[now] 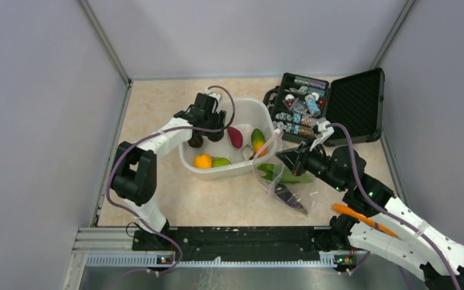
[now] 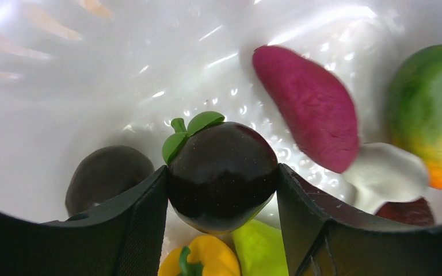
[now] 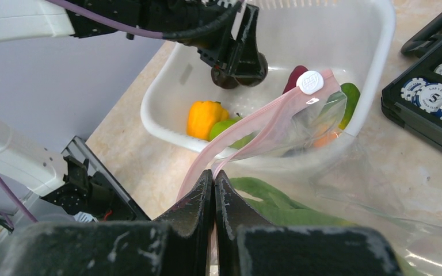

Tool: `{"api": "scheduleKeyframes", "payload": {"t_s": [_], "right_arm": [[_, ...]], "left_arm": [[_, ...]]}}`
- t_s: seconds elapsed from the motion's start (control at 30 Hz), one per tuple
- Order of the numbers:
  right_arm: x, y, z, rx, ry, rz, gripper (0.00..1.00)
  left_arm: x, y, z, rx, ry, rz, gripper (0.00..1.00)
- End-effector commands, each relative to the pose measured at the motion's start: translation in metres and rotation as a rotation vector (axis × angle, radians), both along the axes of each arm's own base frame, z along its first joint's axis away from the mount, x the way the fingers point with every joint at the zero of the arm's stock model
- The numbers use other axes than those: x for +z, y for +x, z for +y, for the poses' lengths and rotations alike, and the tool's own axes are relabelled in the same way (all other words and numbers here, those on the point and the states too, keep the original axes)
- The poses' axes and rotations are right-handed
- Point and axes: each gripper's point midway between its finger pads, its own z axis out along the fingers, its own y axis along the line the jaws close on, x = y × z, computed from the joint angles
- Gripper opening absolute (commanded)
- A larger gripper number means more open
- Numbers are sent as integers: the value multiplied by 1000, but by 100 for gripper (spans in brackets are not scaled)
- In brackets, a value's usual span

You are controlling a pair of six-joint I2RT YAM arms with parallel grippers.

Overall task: Place the food in the zip-top bag and seal the zipper
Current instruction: Pick up the fake fruit from the bin.

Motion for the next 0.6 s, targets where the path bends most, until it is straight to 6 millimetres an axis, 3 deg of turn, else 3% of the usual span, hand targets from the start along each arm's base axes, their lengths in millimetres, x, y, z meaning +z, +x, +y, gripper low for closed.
{"api": "scheduleKeyframes", "payload": {"t_s": [0.0, 0.3, 0.57], "right_arm": [[18, 4, -4, -29, 53, -42, 0], [14, 6, -7, -55, 58, -29, 0], [8, 11, -10, -89, 47, -6, 0]], "left_arm": [[59, 8, -16, -20, -123, -151, 41], [121, -18, -41, -136, -328, -259, 42], [163, -62, -63, -284, -536, -322, 42]]}}
